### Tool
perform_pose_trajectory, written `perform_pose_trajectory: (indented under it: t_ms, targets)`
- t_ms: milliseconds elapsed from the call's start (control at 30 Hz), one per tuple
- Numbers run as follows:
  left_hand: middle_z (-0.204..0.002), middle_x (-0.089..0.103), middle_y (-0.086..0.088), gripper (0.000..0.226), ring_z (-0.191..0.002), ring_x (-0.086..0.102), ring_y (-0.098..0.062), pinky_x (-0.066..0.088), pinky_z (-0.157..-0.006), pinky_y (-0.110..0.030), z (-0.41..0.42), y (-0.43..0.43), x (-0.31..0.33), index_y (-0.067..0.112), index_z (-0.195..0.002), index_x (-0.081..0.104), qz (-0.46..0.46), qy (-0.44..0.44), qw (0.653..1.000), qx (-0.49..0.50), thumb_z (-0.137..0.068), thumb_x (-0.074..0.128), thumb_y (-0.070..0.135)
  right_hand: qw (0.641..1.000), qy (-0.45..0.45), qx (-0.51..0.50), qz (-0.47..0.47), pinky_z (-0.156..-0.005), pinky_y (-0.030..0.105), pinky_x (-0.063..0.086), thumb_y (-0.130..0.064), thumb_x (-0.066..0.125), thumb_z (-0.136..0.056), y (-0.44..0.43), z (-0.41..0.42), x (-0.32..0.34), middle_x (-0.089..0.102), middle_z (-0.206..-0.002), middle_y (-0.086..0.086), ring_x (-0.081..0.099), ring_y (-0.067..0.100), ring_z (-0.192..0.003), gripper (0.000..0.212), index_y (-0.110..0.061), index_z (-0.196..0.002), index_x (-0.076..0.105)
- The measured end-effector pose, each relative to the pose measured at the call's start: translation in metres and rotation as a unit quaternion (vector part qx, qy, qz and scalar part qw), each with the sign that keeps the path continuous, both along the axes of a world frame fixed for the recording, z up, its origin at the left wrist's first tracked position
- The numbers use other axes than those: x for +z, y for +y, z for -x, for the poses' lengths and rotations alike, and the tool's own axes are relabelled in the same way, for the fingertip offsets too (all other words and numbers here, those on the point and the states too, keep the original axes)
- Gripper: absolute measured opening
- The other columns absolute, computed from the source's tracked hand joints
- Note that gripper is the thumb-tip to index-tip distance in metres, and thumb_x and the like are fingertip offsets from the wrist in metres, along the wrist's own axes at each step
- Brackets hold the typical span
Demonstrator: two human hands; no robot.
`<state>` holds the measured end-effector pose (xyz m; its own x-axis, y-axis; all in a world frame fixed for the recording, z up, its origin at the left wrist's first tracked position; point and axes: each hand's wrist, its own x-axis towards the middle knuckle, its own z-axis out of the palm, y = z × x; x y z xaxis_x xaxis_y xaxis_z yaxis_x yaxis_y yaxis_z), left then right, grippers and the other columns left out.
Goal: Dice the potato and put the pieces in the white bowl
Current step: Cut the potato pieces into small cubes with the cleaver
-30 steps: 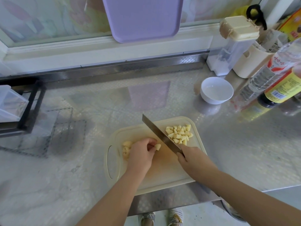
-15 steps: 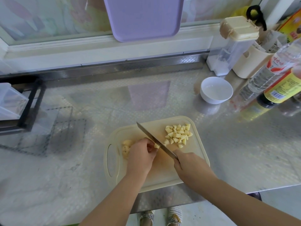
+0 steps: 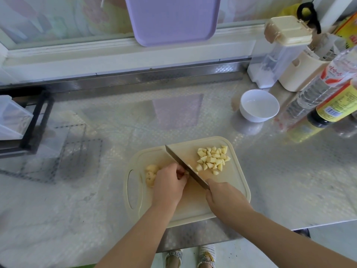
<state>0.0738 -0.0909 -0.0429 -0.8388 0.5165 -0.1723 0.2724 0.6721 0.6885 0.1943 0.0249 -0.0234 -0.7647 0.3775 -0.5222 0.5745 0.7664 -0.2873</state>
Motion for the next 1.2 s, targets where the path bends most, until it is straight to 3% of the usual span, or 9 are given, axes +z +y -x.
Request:
perform_pose_trajectory:
  t_ms: [333,467,533,600,733,833,900,1033,1200]
  targets:
    - [-0.081,0.066,0.013,0.01,-0.072,0.06,-0.001,0.042,-0.062,-0.009,0.003,0.006,0.001,0.021,-0.093,0.069,0.018,-0.001,0.999,-0.029,-0.084,0.071,0.016,0.998,0.032,-0.043,0.022,-0.076,0.038,0.057,-0.031,0.032,-0.105,0.012,-0.008,-0.002,0.058,-0.085,-0.004,0.063,0.017,-0.079,0.025,-0.027,-0.12,0.052]
    - [-0.086,0.07,0.01,0.008,-0.079,0.065,-0.006,0.052,-0.073,-0.022,0.006,0.025,0.0,0.024,-0.088,0.068,0.011,-0.019,0.999,-0.045,-0.085,0.07,0.017,0.997,0.068,-0.035,0.004,-0.065,0.036,0.051,-0.034,0.033,-0.105,0.028,-0.011,0.014,0.052,-0.075,-0.008,0.06,0.018,-0.072,0.02,-0.027,-0.103,0.051]
    - [-0.087,0.071,0.01,0.011,-0.081,0.066,-0.006,0.052,-0.073,-0.022,0.007,0.034,-0.002,0.027,-0.083,0.064,0.005,-0.034,0.998,-0.048,-0.085,0.071,0.018,0.996,0.085,-0.035,-0.015,-0.066,0.038,0.052,-0.034,0.034,-0.105,0.039,-0.011,0.024,0.054,-0.075,-0.007,0.061,0.021,-0.074,0.021,-0.028,-0.109,0.053]
    - [-0.086,0.069,0.013,0.012,-0.081,0.066,-0.004,0.047,-0.07,-0.01,0.008,0.036,-0.002,0.026,-0.084,0.064,-0.013,-0.065,0.997,-0.041,-0.086,0.071,0.017,0.994,0.096,-0.03,-0.037,-0.071,0.039,0.054,-0.035,0.037,-0.105,0.049,-0.012,0.032,0.061,-0.084,-0.006,0.064,0.023,-0.082,0.025,-0.032,-0.122,0.054]
    - [-0.091,0.068,0.014,0.01,-0.084,0.064,0.0,0.045,-0.073,-0.007,0.014,0.017,0.018,0.02,-0.095,0.069,-0.078,-0.077,0.993,0.048,-0.087,0.07,0.014,0.989,0.106,0.013,-0.103,-0.07,0.036,0.056,-0.043,0.037,-0.104,0.063,-0.017,0.039,0.068,-0.094,-0.009,0.066,0.018,-0.082,0.029,-0.039,-0.13,0.048]
    - [-0.09,0.066,0.014,0.012,-0.08,0.062,0.0,0.047,-0.069,-0.01,0.019,0.005,0.047,0.024,-0.098,0.066,-0.159,0.017,0.98,0.115,-0.091,0.065,0.015,0.983,0.105,0.055,-0.142,-0.068,0.034,0.055,-0.045,0.039,-0.103,0.07,-0.021,0.038,0.066,-0.091,-0.01,0.062,0.019,-0.077,0.026,-0.039,-0.127,0.047]
    - [-0.093,0.064,0.013,0.013,-0.081,0.061,-0.002,0.046,-0.07,-0.01,0.024,0.009,0.064,0.023,-0.101,0.066,-0.168,0.075,0.983,0.017,-0.091,0.065,0.015,0.979,0.1,0.079,-0.157,-0.067,0.033,0.053,-0.044,0.041,-0.102,0.073,-0.023,0.039,0.066,-0.092,-0.01,0.06,0.02,-0.076,0.024,-0.038,-0.125,0.046]
    - [-0.101,0.055,0.015,0.021,-0.085,0.058,-0.002,0.049,-0.081,-0.021,0.027,0.038,0.07,0.03,-0.111,0.068,-0.019,0.027,0.967,-0.251,-0.09,0.066,0.033,0.974,0.079,0.127,-0.173,-0.068,0.03,0.045,-0.038,0.041,-0.102,0.072,-0.02,0.047,0.066,-0.094,-0.009,0.059,0.019,-0.077,0.017,-0.035,-0.118,0.046]
    - [-0.096,0.05,0.018,0.014,-0.08,0.054,-0.002,0.051,-0.083,-0.043,0.024,0.061,0.047,0.046,-0.101,0.067,0.044,-0.023,0.96,-0.274,-0.086,0.066,0.047,0.965,0.056,0.155,-0.202,-0.066,0.03,0.032,-0.029,0.041,-0.103,0.071,-0.017,0.057,0.066,-0.096,-0.007,0.06,0.021,-0.079,0.016,-0.03,-0.117,0.049]
